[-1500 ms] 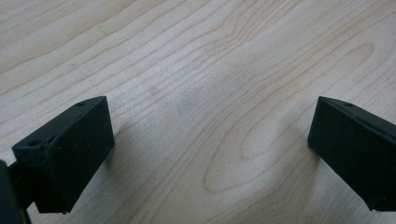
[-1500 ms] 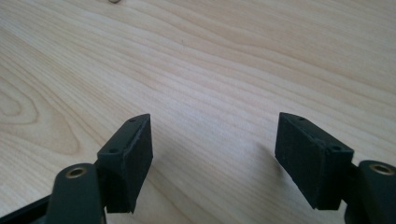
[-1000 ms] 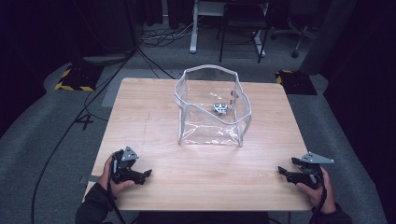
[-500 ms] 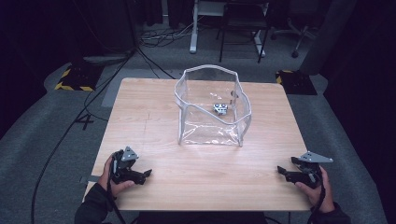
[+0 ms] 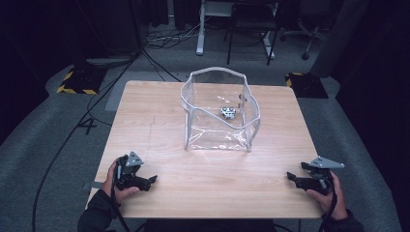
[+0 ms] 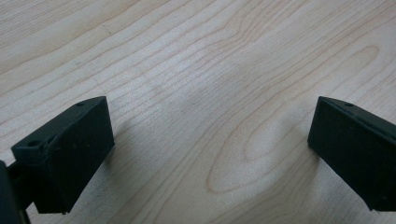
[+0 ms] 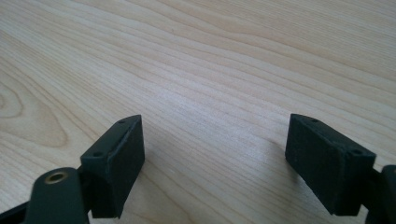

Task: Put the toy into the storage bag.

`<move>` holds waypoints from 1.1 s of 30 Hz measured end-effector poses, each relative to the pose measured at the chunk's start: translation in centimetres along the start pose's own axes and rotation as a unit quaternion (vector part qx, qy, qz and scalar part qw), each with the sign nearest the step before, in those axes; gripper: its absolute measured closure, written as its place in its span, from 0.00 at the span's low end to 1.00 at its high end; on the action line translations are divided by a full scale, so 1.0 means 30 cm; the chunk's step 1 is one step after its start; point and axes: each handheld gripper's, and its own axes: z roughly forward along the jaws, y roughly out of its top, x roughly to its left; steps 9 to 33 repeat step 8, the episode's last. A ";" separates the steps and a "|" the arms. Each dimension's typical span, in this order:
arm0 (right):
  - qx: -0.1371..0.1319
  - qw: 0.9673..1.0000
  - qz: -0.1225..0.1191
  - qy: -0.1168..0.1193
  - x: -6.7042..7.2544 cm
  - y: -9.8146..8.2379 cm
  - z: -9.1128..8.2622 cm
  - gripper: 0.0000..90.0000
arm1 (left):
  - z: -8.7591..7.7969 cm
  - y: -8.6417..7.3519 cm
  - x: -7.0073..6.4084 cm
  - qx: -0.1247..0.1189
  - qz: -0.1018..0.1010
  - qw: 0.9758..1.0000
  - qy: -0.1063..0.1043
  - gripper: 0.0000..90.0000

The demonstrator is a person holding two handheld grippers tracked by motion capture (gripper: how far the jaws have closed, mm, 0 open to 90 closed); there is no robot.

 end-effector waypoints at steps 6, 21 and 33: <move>0.000 1.000 -0.004 0.000 -0.002 0.000 0.001 0.21 | 0.002 0.000 -0.001 0.001 -0.003 1.000 -0.002 0.00; 0.000 1.000 -0.005 0.000 -0.002 0.000 0.001 0.21 | 0.002 0.000 0.000 0.000 -0.002 1.000 -0.003 0.00; 0.000 1.000 -0.005 0.000 -0.002 0.000 0.001 0.21 | 0.002 0.000 0.000 0.000 -0.002 1.000 -0.003 0.00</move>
